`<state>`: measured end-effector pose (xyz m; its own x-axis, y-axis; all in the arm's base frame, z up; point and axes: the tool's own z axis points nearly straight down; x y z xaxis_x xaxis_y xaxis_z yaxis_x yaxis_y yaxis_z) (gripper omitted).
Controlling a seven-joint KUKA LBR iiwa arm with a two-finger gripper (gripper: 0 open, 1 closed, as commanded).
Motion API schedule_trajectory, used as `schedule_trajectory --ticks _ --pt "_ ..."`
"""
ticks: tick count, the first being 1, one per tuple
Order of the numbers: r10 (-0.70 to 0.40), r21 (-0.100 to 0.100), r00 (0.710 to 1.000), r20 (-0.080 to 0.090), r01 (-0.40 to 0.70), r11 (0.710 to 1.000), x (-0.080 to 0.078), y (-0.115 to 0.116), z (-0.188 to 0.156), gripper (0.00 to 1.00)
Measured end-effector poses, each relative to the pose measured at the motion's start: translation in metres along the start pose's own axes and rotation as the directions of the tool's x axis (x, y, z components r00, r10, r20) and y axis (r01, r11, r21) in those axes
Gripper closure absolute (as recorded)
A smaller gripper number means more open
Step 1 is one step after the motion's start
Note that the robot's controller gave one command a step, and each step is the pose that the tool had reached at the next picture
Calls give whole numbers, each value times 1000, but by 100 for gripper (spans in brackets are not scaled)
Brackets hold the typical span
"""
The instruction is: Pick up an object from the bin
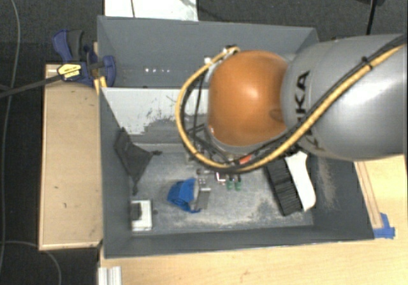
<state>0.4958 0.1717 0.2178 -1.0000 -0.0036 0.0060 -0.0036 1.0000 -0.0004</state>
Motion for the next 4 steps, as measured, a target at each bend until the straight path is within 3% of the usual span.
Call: schedule_trajectory --ticks 1,3,4 --pt "6 -2 1000 8 -6 1000 -2 -1 -5 0" --pt "-119 0 993 3 119 993 -12 -12 89 0" --pt "-109 -3 994 15 109 994 -21 -12 88 0"
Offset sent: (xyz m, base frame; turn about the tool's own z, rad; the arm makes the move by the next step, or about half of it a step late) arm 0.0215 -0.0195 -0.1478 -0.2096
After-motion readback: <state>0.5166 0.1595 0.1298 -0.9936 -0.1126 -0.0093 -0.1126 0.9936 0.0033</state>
